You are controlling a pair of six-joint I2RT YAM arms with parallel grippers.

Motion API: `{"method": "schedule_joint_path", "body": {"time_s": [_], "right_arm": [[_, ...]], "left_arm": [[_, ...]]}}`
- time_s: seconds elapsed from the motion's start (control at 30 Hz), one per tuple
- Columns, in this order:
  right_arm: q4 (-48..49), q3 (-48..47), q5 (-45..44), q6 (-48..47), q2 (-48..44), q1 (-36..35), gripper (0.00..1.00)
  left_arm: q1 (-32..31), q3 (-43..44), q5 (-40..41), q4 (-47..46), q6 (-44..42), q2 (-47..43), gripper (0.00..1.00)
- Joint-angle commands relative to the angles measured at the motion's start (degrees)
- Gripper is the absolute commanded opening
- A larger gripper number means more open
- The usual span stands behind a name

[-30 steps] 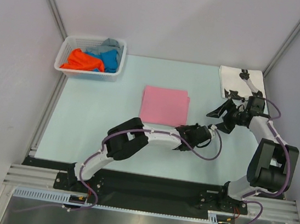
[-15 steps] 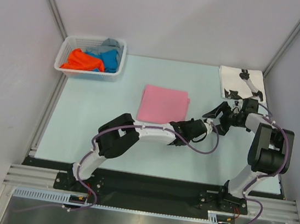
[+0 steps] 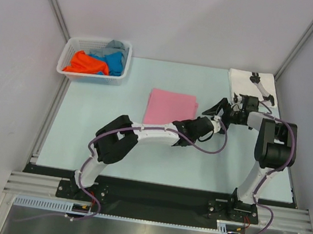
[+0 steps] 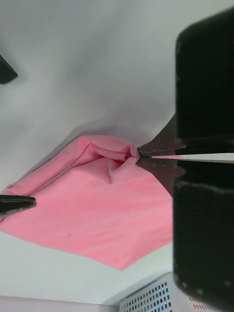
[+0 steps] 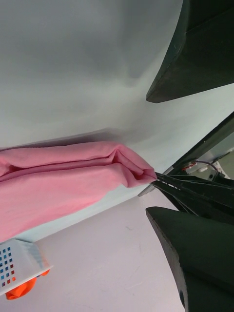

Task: Fold and stack the t-shirts
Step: Neatly place the folded tshirt to the corner

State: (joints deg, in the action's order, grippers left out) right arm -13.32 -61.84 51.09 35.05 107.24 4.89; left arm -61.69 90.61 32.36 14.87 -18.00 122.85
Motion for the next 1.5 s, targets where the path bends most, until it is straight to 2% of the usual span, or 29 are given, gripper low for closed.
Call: {"method": "schedule_joint_path", "body": {"time_s": [0.0,0.3,0.5,0.63,0.8,0.97,1.3,1.37,1.47], "right_arm": [[3.13,-3.63,2.88,1.87,3.41,-2.07,0.95],[7.43,-8.89,0.59,4.59,10.09,-6.64,0.92],[4.98,-16.11,-0.81,4.77,15.79,-8.48,0.88],[0.42,-23.21,-3.27,3.98,19.22,-9.19,0.77],[-3.98,-27.18,-8.01,3.98,20.29,-10.33,0.67],[-8.03,-31.05,-11.18,4.67,21.96,-11.91,0.66],[-6.90,-31.67,-17.69,8.45,22.40,-13.41,0.59],[-6.19,-30.27,-18.30,9.59,22.05,-13.24,0.56],[-2.34,-25.36,-18.13,13.02,19.59,-13.32,0.56]], "left_arm": [[0.43,-0.61,-0.45,-0.81,0.51,-4.46,0.00],[1.22,-2.54,-0.46,-0.64,-0.20,-7.97,0.00],[1.75,-3.07,-1.16,-0.20,-0.63,-9.29,0.00],[1.93,-3.16,-0.98,0.07,-0.81,-9.90,0.00],[1.93,-3.51,-1.42,0.07,-0.63,-10.26,0.00],[1.93,-4.30,-1.51,-0.37,-0.11,-11.14,0.00],[1.93,-5.97,-2.12,-1.25,0.95,-12.54,0.00],[1.93,-6.06,-2.30,-1.25,1.21,-12.72,0.00],[1.93,-5.97,-2.47,-1.07,1.48,-12.89,0.00]]}}
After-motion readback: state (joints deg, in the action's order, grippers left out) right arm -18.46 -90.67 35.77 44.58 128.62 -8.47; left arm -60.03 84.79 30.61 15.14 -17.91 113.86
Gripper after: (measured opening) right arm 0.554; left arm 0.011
